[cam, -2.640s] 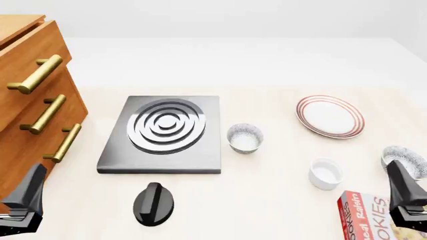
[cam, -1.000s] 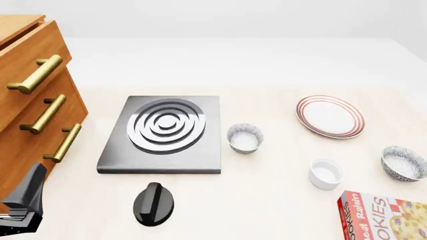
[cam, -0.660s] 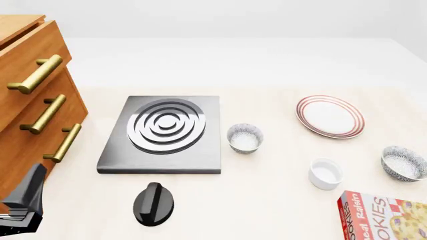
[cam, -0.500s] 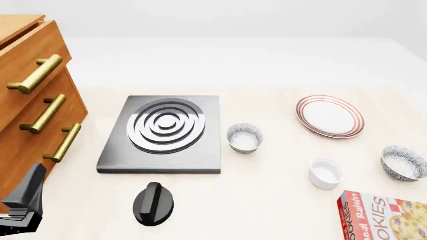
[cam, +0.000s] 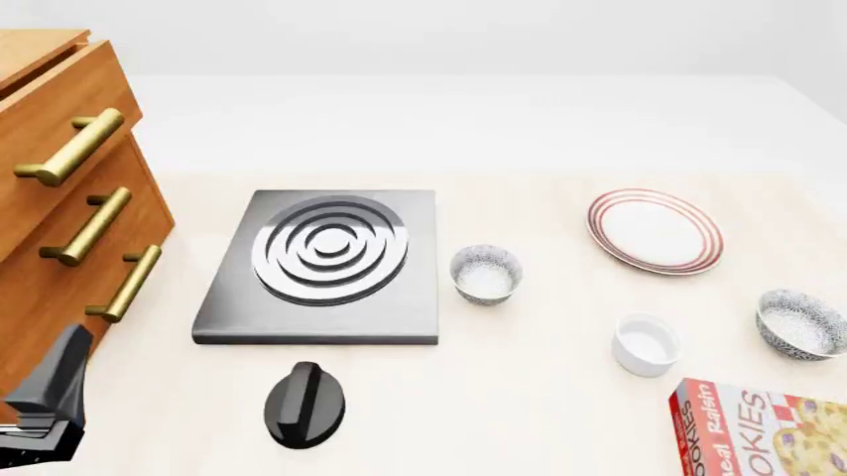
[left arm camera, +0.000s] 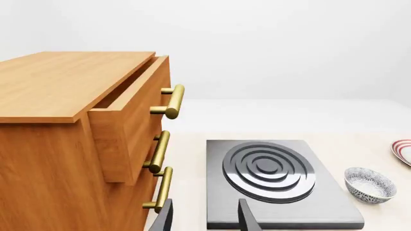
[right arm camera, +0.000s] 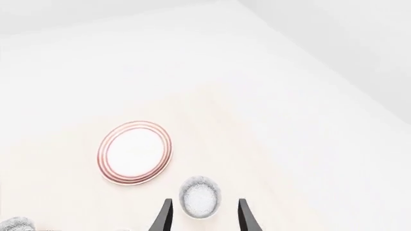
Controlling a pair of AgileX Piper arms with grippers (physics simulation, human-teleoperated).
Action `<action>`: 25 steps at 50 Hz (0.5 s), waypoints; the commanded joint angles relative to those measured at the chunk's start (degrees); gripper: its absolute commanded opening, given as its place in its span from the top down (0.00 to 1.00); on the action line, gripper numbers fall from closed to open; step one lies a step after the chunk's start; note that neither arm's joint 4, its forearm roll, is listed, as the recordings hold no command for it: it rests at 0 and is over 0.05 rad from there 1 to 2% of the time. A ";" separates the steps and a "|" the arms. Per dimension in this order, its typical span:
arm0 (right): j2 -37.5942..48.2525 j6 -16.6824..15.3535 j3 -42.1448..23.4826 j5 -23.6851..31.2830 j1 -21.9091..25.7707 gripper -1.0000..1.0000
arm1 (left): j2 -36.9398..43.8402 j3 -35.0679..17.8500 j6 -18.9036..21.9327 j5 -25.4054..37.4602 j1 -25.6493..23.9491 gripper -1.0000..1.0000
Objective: Pick the akita bowl next to the plate and place it on the plate.
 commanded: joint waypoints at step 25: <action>11.14 -2.18 1.69 -6.78 -3.30 0.00 | 0.00 0.00 0.00 0.00 0.00 0.00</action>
